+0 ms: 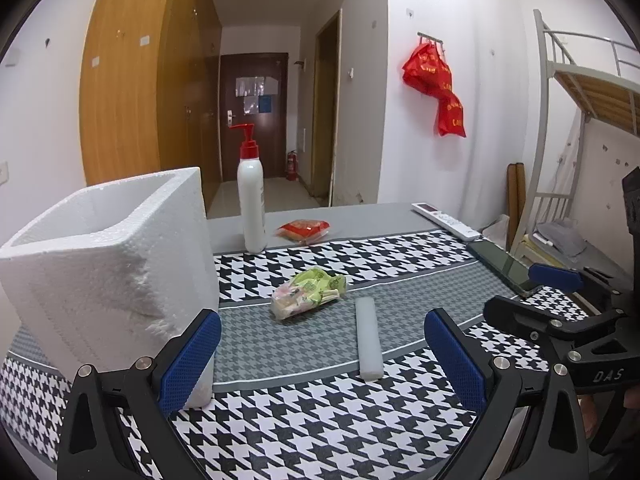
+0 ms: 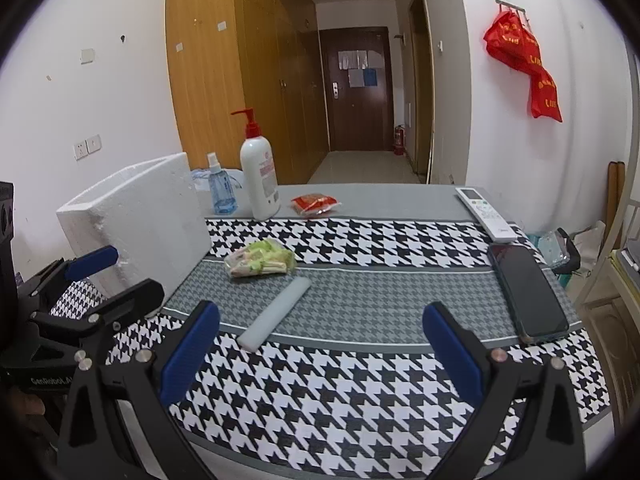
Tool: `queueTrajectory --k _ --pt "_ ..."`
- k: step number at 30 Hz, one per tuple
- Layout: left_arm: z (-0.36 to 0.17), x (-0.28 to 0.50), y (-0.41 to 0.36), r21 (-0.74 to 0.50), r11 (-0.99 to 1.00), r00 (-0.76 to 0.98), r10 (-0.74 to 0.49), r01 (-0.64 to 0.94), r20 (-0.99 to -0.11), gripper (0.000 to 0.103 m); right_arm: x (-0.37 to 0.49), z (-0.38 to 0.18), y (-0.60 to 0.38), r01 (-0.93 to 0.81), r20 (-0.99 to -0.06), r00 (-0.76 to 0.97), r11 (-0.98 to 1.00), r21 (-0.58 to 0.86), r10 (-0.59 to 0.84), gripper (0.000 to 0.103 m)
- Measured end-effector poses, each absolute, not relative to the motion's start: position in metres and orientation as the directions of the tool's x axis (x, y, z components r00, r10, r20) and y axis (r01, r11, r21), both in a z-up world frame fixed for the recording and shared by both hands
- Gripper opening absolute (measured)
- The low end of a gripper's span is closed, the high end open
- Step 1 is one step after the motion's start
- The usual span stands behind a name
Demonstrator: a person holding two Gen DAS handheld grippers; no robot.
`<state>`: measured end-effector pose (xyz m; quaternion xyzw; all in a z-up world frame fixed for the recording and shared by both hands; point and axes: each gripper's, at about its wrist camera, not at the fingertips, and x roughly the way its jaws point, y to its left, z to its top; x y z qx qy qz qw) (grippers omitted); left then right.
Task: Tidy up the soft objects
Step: 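Move both tools toward the white foam tube and wipe packet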
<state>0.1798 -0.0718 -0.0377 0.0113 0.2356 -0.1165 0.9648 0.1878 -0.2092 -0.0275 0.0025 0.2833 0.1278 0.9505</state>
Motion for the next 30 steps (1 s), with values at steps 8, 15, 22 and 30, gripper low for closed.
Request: queueTrajectory --k 8,15,22,30 --pt "-0.046 0.196 -0.067 -0.033 0.977 0.856 -0.201 0.211 -0.477 0.102 0.197 -0.036 -0.209 -0.254 -0.563 0.788 0.965 0.071 0.249 0.103" --pt "-0.054 0.209 -0.07 -0.018 0.976 0.845 -0.196 0.216 -0.498 0.102 0.206 -0.044 -0.21 -0.249 -0.583 0.775 0.966 0.075 0.245 0.103" --pt "-0.055 0.225 -0.062 -0.014 0.982 0.845 -0.17 0.189 -0.506 0.102 0.212 -0.047 -0.21 -0.251 -0.592 0.767 0.965 0.079 0.248 0.103" --pt "-0.06 0.229 -0.065 -0.012 0.979 0.828 -0.18 0.205 -0.531 0.102 0.226 -0.052 -0.205 -0.259 -0.616 0.749 0.964 0.069 0.245 0.103"
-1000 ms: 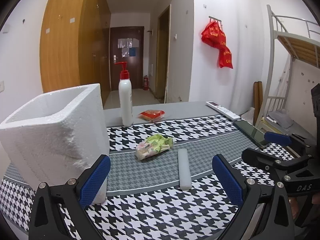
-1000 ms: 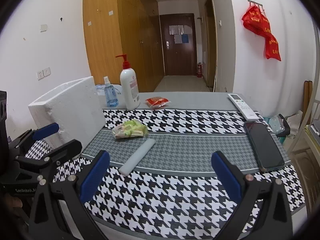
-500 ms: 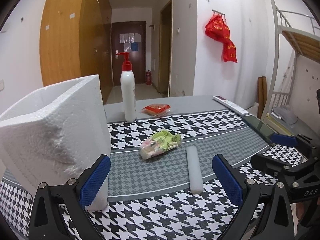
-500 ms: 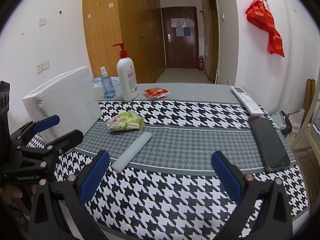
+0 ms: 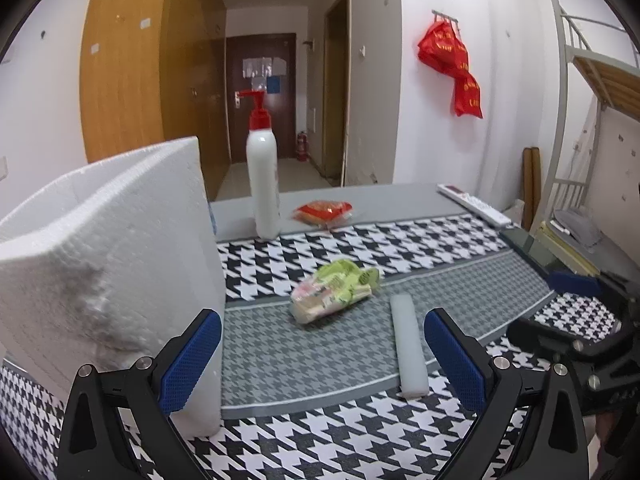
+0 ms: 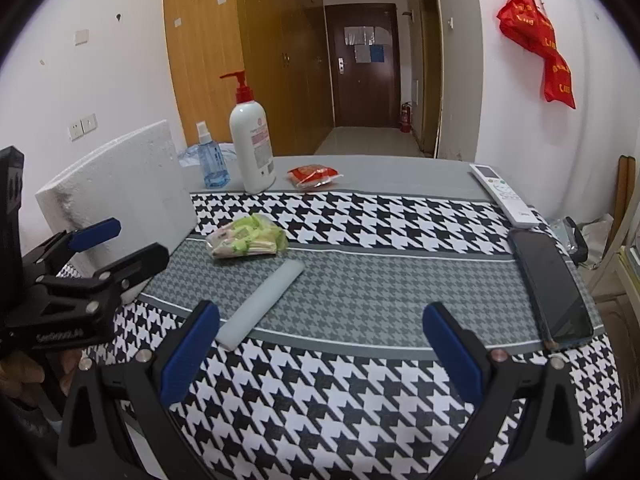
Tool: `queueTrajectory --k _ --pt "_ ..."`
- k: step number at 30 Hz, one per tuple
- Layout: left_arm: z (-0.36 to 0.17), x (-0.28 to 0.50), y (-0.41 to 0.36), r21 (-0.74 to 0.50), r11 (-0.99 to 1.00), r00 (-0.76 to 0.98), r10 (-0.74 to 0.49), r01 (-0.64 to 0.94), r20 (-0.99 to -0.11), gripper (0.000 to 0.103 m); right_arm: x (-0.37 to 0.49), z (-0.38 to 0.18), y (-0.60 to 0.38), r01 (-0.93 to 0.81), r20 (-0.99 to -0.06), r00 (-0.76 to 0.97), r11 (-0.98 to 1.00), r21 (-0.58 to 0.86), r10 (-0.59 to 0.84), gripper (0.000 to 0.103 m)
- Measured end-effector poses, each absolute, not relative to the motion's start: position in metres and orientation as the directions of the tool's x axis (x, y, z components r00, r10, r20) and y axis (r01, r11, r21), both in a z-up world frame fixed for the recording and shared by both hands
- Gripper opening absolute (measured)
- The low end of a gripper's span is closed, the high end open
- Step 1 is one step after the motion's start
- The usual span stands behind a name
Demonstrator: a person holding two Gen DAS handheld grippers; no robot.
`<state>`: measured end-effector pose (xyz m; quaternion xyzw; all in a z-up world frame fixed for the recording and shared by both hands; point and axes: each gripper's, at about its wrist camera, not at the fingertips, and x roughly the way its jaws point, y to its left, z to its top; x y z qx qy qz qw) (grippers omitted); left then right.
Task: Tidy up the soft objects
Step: 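Move both tools toward the white foam tube and wipe packet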
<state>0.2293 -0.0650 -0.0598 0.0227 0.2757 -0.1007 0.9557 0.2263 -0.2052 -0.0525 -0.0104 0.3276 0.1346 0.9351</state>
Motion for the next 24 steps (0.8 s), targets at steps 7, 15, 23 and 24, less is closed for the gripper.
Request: queueTrajectory --k 7,15,23,24 --pt "-0.07 0.229 -0.08 -0.024 0.966 0.79 -0.225 0.258 -0.571 0.097 0.235 -0.055 -0.215 -0.235 -0.624 0.749 0.97 0.066 0.224 0.103" --pt "-0.08 0.233 -0.099 -0.04 0.949 0.739 -0.27 0.314 -0.617 0.089 0.24 -0.055 -0.226 -0.226 -0.626 0.75 0.972 0.063 0.215 0.103" --pt "-0.093 0.241 -0.113 -0.042 0.939 0.688 -0.279 0.341 -0.67 0.073 0.243 -0.06 -0.237 -0.216 -0.632 0.745 0.974 0.072 0.212 0.103" --pt "-0.094 0.241 -0.116 -0.042 0.936 0.684 -0.284 0.348 -0.672 0.072 0.243 -0.06 -0.237 -0.216 -0.632 0.745 0.974 0.074 0.213 0.103"
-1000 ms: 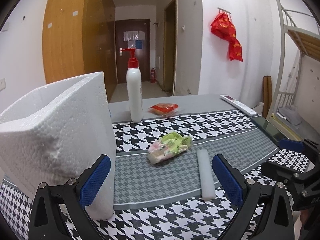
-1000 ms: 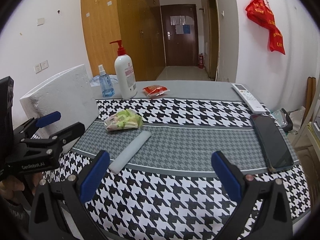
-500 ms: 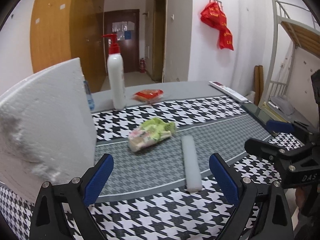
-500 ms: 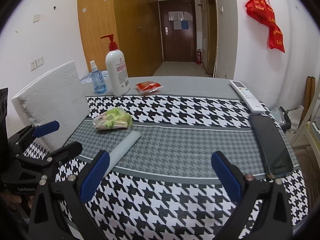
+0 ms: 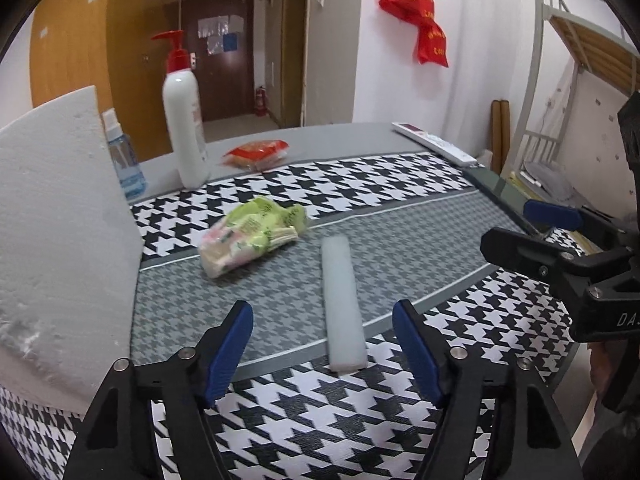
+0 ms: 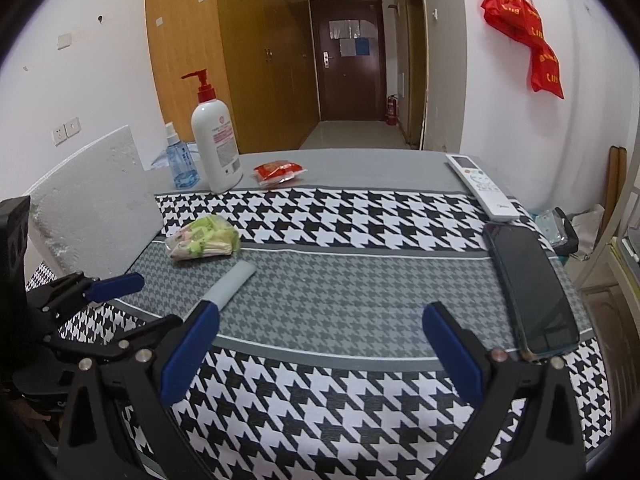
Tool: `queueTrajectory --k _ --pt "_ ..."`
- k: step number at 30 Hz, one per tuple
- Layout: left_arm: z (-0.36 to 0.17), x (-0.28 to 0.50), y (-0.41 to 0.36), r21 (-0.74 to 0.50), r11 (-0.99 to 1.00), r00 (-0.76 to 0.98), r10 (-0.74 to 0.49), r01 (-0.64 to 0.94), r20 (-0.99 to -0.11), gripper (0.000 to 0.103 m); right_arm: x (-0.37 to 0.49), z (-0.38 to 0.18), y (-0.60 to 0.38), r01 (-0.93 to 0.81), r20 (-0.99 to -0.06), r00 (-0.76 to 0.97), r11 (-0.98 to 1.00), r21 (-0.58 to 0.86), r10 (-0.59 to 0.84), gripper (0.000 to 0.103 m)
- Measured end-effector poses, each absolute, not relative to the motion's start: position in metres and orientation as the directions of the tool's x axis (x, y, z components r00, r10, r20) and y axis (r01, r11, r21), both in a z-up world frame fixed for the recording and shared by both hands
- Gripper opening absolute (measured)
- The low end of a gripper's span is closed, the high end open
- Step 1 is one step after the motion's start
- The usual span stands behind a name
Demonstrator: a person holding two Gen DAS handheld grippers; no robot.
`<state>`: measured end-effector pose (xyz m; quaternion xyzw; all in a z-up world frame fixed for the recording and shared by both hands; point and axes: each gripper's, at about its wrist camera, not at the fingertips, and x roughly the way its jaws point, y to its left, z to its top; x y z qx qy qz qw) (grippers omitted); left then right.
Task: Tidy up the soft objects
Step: 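Move both tools toward the white foam tube and wipe packet, then close the left tool on the white foam tube and lift it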
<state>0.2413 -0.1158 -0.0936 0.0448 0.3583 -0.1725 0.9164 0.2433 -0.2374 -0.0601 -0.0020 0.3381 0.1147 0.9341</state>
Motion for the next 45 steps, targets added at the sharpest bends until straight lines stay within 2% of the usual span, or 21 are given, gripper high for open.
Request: queueTrajectory --k 3,5,12,14,23,26,31,37,45 --pt "-0.096 0.244 -0.121 -0.047 0.931 0.667 -0.293 0.361 -0.685 0.07 0.244 -0.061 -0.24 -0.213 -0.634 0.743 0.974 0.078 0.213 0.103" --pt "-0.099 0.247 -0.123 -0.043 0.933 0.653 -0.283 0.358 -0.703 0.062 0.244 -0.063 -0.241 -0.212 -0.636 0.742 0.974 0.079 0.213 0.103" --pt "-0.101 0.249 -0.132 -0.022 0.931 0.638 -0.267 0.365 -0.722 0.054 0.244 -0.062 -0.245 -0.207 -0.635 0.742 0.974 0.088 0.215 0.103" --pt "-0.102 0.25 -0.133 -0.012 0.933 0.636 -0.255 0.36 -0.729 0.047 0.243 -0.062 -0.245 -0.209 -0.634 0.742 0.974 0.09 0.218 0.103" --pt "-0.108 0.254 -0.137 0.017 0.939 0.619 -0.213 0.344 -0.756 0.042 0.242 -0.063 -0.245 -0.218 -0.634 0.739 0.971 0.095 0.228 0.103" --pt "-0.11 0.255 -0.138 0.017 0.939 0.607 -0.208 0.344 -0.767 0.031 0.242 -0.064 -0.246 -0.219 -0.635 0.737 0.971 0.097 0.23 0.103" --pt "-0.112 0.255 -0.142 0.018 0.938 0.604 -0.208 0.345 -0.769 0.027 0.243 -0.064 -0.246 -0.228 -0.634 0.735 0.968 0.105 0.242 0.103" --pt "-0.11 0.254 -0.141 0.006 0.941 0.612 -0.215 0.338 -0.761 0.017 0.245 -0.064 -0.242 -0.256 -0.634 0.725 0.96 0.112 0.267 0.103" --pt "-0.104 0.246 -0.135 -0.003 0.938 0.625 -0.233 0.347 -0.745 0.015 0.25 -0.062 -0.234 -0.292 -0.639 0.711 0.95 0.113 0.295 0.103"
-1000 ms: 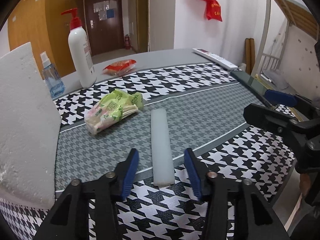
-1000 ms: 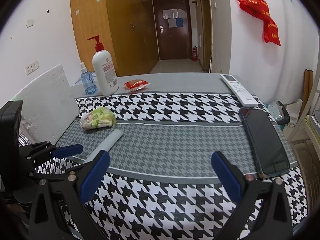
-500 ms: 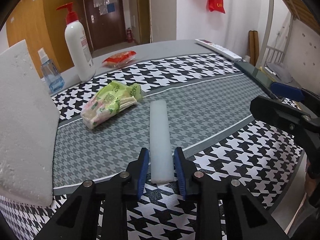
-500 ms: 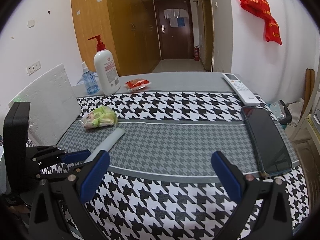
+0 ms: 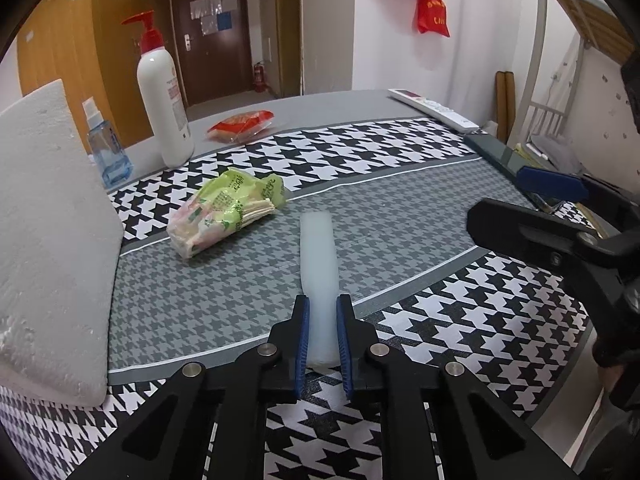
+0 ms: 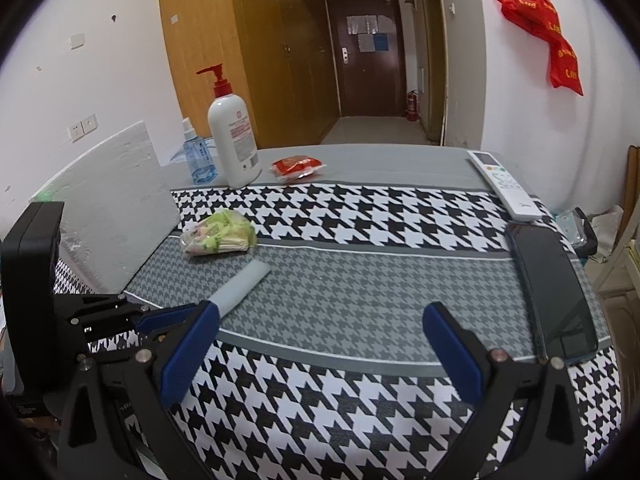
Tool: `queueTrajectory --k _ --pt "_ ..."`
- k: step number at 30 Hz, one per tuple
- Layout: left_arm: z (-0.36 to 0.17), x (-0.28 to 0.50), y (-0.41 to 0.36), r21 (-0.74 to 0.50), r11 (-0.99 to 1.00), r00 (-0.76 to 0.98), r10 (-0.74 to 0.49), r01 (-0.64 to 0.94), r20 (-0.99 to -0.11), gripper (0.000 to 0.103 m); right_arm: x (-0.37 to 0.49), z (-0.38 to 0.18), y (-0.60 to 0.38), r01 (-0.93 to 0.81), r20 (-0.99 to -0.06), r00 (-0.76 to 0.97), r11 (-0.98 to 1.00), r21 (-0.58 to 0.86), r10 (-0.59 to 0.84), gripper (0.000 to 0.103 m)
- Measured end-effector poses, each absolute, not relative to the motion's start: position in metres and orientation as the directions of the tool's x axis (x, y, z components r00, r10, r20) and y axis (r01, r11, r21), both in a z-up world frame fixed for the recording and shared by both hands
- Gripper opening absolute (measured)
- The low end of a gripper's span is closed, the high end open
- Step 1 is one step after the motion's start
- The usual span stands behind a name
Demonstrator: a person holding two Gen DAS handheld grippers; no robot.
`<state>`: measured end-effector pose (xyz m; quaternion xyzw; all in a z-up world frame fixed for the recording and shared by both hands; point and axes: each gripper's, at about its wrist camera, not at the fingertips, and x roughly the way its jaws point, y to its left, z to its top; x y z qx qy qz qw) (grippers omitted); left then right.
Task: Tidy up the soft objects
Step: 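Close the left tool on the white foam tube and lift it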
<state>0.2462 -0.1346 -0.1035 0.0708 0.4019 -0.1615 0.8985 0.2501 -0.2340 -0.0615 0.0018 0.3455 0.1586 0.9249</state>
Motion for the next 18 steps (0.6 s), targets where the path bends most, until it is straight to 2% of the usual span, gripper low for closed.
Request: queueTrajectory --k 18 --pt "-0.088 0.228 -0.1 -0.019 0.945 0.661 -0.243 0.327 -0.71 0.015 0.263 -0.049 -0.187 -0.391 -0.661 0.678 0.919 0.044 0.32 0.103"
